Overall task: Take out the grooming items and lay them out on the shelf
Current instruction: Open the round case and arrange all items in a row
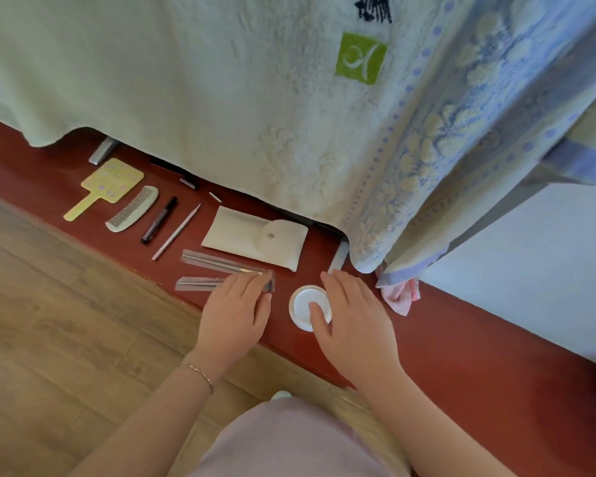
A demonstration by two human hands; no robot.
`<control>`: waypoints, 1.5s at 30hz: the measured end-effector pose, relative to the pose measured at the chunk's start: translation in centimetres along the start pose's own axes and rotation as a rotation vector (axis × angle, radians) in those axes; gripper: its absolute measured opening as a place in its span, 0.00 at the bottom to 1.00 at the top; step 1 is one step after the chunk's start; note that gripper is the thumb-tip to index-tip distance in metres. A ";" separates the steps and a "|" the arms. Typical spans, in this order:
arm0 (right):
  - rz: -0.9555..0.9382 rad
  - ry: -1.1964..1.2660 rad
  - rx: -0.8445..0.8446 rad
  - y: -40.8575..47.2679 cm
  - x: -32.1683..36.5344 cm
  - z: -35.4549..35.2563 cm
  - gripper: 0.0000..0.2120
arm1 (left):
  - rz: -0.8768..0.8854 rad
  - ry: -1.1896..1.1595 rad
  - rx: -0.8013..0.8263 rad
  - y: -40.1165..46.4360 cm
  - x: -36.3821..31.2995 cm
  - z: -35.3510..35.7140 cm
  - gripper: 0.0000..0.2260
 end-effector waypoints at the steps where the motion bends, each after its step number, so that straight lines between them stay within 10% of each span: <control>1: -0.043 -0.015 0.017 -0.3 1.4 0.6 0.22 | -0.002 0.033 -0.007 -0.2 0.6 -0.8 0.17; 20: -0.254 -0.141 0.335 -1.8 8.5 9.3 0.30 | -0.306 0.207 -0.027 -9.1 7.6 -5.6 0.18; 32: 0.095 -0.154 0.374 6.2 15.6 13.7 0.28 | 0.114 0.036 0.133 1.0 18.7 -5.9 0.17; 45: 0.575 -0.074 0.328 7.2 9.9 12.8 0.29 | 0.570 -0.067 0.352 7.8 15.0 -0.9 0.22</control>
Point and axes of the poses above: each hand's wrist, its own y-axis towards the middle knuckle, its own z-axis out of the palm, x = y × z, the point moved 10 cm from there along y, towards the middle knuckle, and after that the axes turned 9 degrees about z, right-handed, at the moved point
